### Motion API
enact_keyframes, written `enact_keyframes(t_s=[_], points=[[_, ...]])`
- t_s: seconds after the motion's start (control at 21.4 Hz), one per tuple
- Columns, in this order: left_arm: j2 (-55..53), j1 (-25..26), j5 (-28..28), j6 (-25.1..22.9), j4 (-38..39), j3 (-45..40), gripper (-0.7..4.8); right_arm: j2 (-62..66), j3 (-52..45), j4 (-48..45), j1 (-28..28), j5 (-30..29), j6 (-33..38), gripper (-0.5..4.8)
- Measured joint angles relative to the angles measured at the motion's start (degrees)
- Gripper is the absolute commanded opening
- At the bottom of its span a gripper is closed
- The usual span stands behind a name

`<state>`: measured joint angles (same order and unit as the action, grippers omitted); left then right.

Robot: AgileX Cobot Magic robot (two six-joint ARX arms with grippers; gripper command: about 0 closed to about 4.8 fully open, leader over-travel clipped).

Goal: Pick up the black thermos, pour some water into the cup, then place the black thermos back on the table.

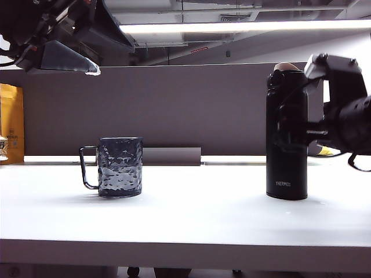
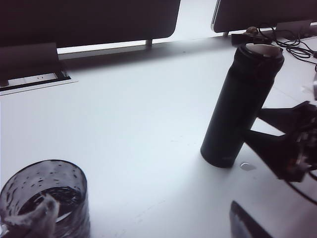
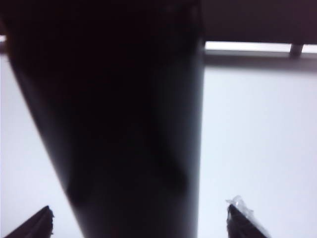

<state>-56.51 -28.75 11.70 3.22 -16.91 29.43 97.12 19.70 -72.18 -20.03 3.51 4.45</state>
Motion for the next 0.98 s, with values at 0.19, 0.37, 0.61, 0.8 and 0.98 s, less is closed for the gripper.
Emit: enact_keyframes(t_s=[0.19,0.37,0.61,0.8,0.98], points=[[0.0,0.0,0.0,0.0,0.0,0.0,4.79,5.1,3.0,-5.5,0.0,0.0,0.0,4.79],[0.0,0.0,0.0,0.0,0.3,0.0,4.79,6.3,6.4,-5.4,0.0,-0.5,0.0,4.79],[0.0,0.0,0.0,0.0,1.2,0.0,4.79,6.4,10.8,-1.1,0.0,-0.5,0.0,4.79],[0.0,0.0,0.0,0.0,1.5,0.0,4.79,6.4,11.5,1.6,-0.1,-0.5,0.0,3.02],[0.0,0.0,0.0,0.0,1.7,0.0,4.79,6.4,11.5,1.6,-0.1,-0.5,-0.5,0.91]])
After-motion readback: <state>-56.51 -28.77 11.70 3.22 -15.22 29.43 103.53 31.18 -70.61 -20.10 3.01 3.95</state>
